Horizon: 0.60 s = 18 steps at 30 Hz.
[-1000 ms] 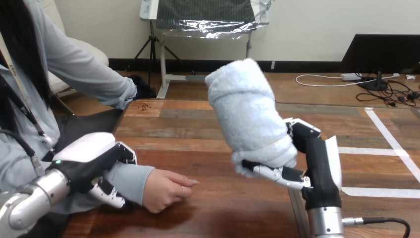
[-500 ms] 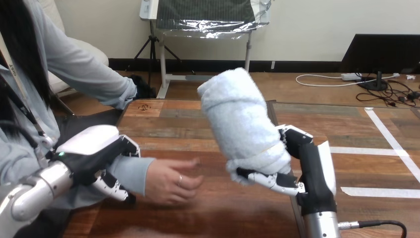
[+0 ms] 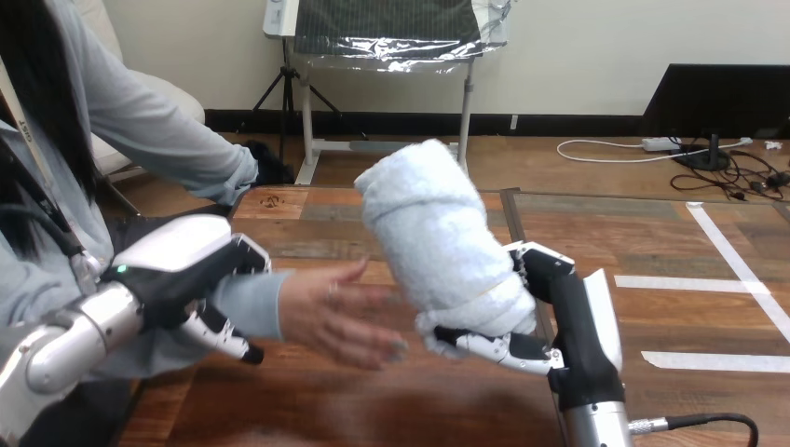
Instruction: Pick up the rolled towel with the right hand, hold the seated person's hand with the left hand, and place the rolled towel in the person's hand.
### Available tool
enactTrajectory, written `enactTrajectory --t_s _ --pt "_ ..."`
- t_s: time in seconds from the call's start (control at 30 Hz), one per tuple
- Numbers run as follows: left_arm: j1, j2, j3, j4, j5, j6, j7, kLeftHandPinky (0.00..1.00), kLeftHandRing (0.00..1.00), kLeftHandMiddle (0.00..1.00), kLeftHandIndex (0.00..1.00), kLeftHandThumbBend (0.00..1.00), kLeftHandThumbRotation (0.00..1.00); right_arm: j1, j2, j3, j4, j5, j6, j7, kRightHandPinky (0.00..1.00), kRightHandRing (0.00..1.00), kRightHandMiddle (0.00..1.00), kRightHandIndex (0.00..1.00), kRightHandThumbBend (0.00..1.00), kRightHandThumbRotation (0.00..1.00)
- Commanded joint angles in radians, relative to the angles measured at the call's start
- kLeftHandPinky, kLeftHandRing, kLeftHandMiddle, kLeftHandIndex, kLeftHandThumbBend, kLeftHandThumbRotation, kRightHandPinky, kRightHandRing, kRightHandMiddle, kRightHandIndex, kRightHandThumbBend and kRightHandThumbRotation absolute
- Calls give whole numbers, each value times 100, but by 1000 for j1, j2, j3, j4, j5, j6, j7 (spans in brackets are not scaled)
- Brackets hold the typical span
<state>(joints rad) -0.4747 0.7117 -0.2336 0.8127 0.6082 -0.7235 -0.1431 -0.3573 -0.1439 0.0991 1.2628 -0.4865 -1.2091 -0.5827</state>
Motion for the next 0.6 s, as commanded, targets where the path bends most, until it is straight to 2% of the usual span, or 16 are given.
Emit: enactTrajectory --t_s 0.0,0.27,0.57 --pt "-156 -25 30 -97 -59 -29 12 28 33 40 41 78 0 -55 1 6 -45 -4 -11 -32 32 37 46 45 76 0" --pt "-179 -32 25 -125 -65 -15 0 28 33 40 41 79 0 -53 4 21 -41 -16 -3 -43 31 37 45 44 76 0" --pt "-206 -50 26 -156 -81 -7 -15 28 34 40 41 81 0 -54 6 56 -40 -72 21 -99 31 37 45 44 78 0"
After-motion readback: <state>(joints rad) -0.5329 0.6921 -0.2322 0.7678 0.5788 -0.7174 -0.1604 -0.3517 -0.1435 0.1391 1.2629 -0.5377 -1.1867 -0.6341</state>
